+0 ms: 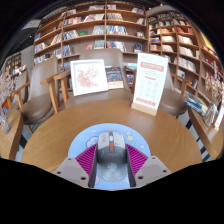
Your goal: Arrange mouse
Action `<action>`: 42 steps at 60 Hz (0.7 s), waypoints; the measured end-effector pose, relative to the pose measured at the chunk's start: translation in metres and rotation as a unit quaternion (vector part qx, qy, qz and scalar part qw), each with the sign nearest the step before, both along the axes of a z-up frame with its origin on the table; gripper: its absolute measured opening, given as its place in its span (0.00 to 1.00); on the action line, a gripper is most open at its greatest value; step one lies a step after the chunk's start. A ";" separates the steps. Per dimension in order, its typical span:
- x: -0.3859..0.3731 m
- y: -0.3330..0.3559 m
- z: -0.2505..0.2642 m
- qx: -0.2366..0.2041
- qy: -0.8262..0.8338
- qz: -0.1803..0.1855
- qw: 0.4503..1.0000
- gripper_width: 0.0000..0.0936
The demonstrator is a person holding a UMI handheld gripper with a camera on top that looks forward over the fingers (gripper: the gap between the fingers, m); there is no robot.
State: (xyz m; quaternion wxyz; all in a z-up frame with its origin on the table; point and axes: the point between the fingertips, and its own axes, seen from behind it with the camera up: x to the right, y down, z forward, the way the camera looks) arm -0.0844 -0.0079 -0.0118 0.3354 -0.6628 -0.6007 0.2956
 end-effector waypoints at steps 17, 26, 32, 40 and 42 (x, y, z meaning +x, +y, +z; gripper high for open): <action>0.017 0.007 0.025 0.029 0.020 -0.002 0.999 0.88; 0.081 -0.005 0.074 0.022 0.048 0.020 0.998 0.91; 0.139 -0.012 0.096 0.016 0.056 0.027 0.998 0.91; 0.214 -0.020 0.109 0.008 0.054 0.036 0.998 0.91; 0.229 -0.022 0.112 0.006 0.051 0.038 0.998 0.91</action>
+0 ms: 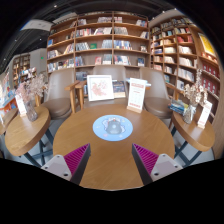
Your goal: Arrange mouse
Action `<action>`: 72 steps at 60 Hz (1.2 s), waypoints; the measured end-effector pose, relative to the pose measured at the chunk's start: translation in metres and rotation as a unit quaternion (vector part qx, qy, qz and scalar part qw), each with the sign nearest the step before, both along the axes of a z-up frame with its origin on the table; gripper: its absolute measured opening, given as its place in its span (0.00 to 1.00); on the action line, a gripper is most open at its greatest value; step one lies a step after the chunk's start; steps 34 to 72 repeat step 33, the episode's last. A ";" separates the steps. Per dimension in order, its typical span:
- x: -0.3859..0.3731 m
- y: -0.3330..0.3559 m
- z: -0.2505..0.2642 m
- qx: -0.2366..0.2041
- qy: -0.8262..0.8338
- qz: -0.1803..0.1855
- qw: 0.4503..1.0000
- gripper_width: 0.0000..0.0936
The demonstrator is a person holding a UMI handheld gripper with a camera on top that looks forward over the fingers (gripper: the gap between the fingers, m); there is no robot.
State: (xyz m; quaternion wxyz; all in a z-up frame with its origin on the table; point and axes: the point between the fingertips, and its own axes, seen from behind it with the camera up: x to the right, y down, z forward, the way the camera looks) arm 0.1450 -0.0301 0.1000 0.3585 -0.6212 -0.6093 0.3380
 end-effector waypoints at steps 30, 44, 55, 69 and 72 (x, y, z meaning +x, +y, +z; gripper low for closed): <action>0.089 0.002 0.022 0.017 0.014 0.014 1.000 0.91; 0.089 0.003 0.026 0.018 0.018 0.011 1.000 0.91; 0.089 0.003 0.026 0.018 0.018 0.011 1.000 0.91; 0.089 0.003 0.026 0.018 0.018 0.011 1.000 0.91; 0.089 0.003 0.026 0.018 0.018 0.011 1.000 0.91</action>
